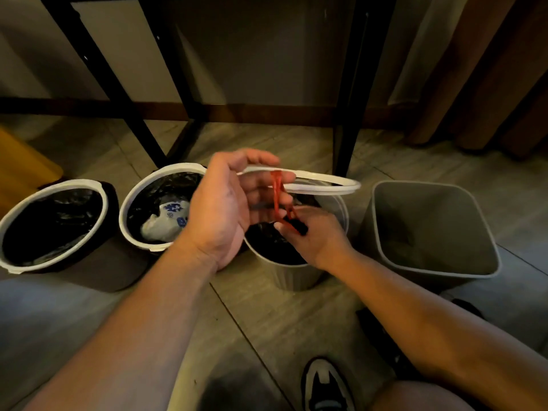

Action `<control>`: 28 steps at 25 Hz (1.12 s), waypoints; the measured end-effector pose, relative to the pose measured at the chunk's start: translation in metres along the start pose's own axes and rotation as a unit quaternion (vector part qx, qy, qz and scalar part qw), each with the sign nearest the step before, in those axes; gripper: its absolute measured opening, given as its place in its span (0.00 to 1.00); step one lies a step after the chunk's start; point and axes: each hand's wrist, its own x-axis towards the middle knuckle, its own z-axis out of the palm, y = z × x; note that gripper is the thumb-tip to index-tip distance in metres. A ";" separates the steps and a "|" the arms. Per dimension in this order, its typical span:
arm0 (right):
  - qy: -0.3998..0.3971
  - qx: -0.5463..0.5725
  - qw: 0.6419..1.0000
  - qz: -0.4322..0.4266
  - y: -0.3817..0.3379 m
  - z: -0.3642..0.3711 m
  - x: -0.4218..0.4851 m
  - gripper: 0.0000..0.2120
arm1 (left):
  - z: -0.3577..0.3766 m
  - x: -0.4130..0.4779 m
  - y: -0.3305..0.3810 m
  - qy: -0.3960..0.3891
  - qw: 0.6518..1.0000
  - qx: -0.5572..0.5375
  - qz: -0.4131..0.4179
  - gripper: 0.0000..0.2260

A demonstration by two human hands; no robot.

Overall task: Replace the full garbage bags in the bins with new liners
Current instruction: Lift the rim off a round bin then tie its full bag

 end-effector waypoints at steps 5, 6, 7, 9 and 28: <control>0.112 0.064 0.991 0.026 0.005 -0.004 -0.010 0.14 | 0.000 0.001 0.013 0.034 0.997 0.074 0.018 0.13; 0.130 0.095 0.987 0.023 0.002 -0.007 -0.014 0.17 | 0.000 0.000 0.013 0.039 0.996 0.077 0.019 0.13; 0.149 0.116 0.982 0.008 0.001 -0.009 -0.020 0.20 | -0.002 -0.001 0.014 0.043 0.996 0.076 0.020 0.13; 0.160 0.135 0.978 -0.018 0.004 -0.008 -0.032 0.26 | -0.005 -0.001 0.018 0.043 0.996 0.069 0.024 0.12; 0.089 0.007 0.994 -0.062 -0.007 0.038 0.018 0.17 | 0.002 -0.012 0.045 0.021 0.992 0.074 0.103 0.10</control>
